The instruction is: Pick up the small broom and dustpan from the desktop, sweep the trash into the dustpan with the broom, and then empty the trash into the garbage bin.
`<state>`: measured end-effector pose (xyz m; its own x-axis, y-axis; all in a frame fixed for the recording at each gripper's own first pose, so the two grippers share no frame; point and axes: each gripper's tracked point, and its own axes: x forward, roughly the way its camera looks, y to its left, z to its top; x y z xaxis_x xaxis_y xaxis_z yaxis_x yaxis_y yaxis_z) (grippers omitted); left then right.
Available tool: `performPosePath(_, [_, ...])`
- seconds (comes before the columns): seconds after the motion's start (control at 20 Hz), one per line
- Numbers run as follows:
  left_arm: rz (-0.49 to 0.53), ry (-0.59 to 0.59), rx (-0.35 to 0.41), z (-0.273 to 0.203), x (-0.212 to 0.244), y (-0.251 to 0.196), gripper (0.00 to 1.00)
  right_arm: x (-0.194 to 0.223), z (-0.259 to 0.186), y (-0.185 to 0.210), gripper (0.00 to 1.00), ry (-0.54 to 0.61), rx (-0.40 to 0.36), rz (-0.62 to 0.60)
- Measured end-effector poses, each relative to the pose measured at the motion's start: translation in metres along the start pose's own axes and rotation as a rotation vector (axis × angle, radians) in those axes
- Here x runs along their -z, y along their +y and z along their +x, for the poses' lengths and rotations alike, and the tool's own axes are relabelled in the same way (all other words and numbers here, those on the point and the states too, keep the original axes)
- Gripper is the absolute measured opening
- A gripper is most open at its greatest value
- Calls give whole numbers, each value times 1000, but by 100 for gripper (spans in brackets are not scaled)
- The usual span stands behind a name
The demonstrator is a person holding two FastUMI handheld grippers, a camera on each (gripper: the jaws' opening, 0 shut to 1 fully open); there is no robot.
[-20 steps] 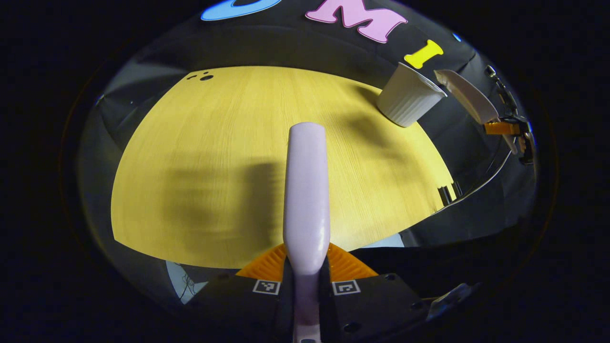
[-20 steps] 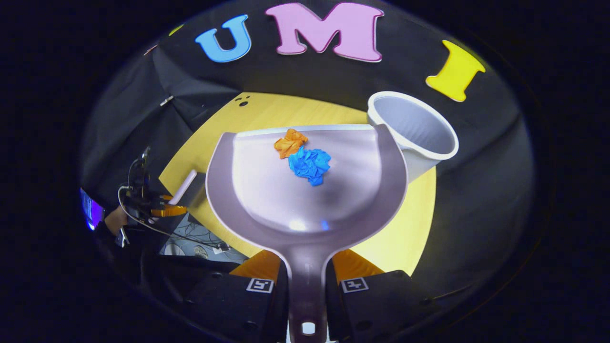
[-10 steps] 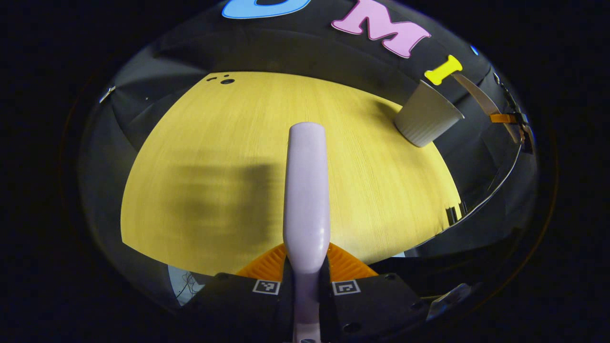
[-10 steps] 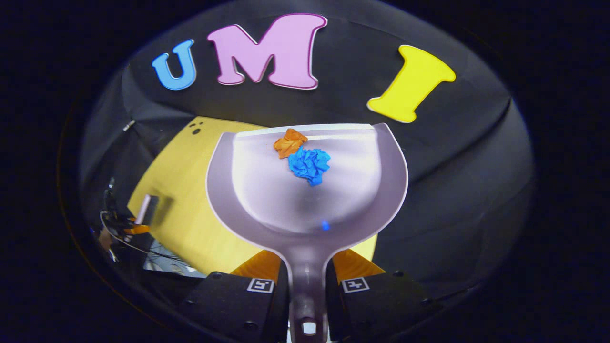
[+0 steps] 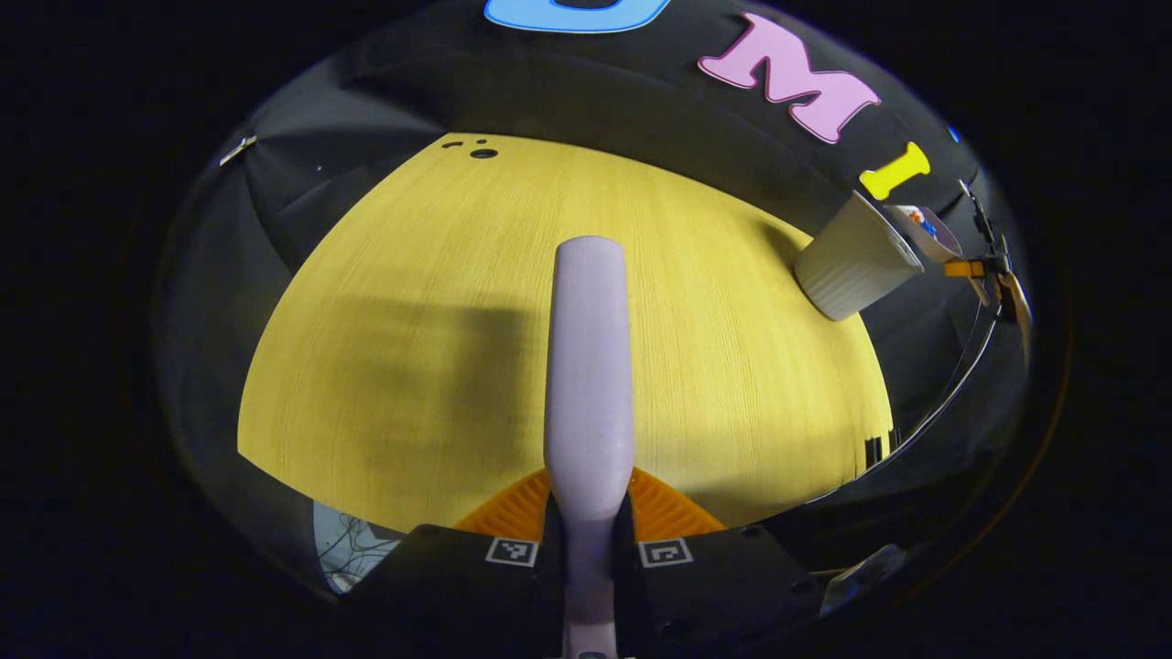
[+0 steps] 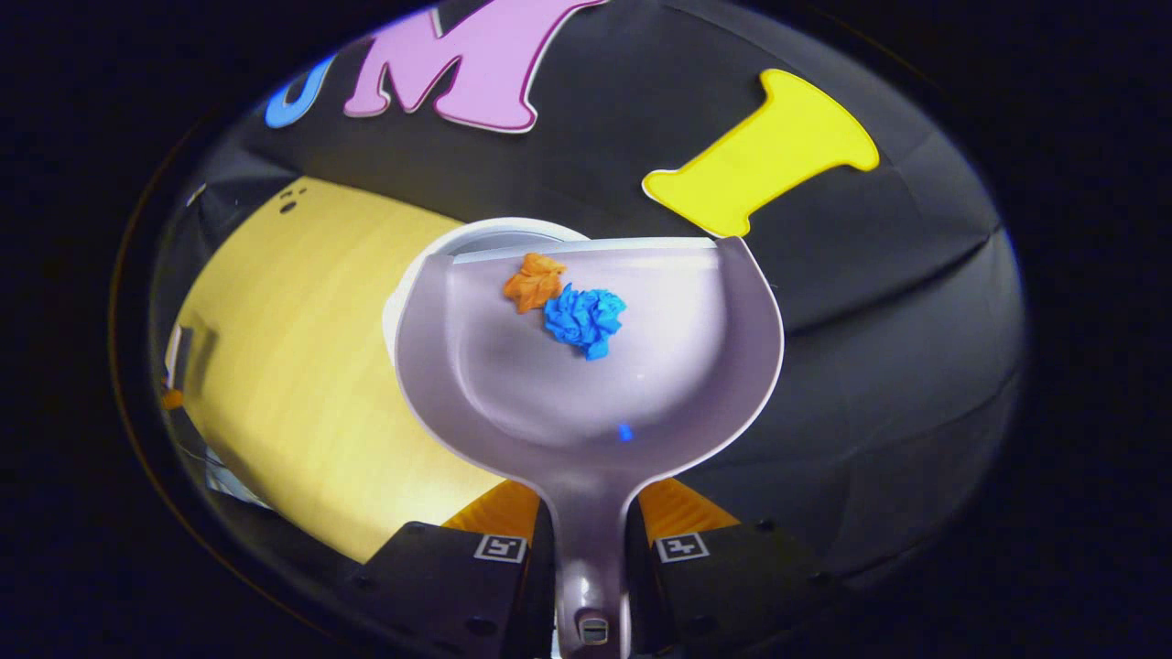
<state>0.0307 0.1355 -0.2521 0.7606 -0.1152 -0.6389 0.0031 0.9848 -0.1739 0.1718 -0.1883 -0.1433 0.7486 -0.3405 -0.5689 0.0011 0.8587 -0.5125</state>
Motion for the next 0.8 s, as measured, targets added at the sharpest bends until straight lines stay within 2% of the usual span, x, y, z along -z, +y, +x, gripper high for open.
performPosePath(0.15, [-39,6,0,2,2,1,26,-1,10,-20,36,10,78,-153])
performPosePath(0.4, [-23,24,-16,4,2,3,26,-7,17,-34,36,41,136,-293])
performPosePath(0.45, [-25,25,-17,5,2,3,26,-8,18,-37,39,46,151,-325])
performPosePath(0.55, [-30,24,-13,5,2,2,24,-12,18,-42,36,54,173,-388])
performPosePath(0.8, [-55,27,-16,7,3,0,25,-27,28,-61,36,61,226,-603])
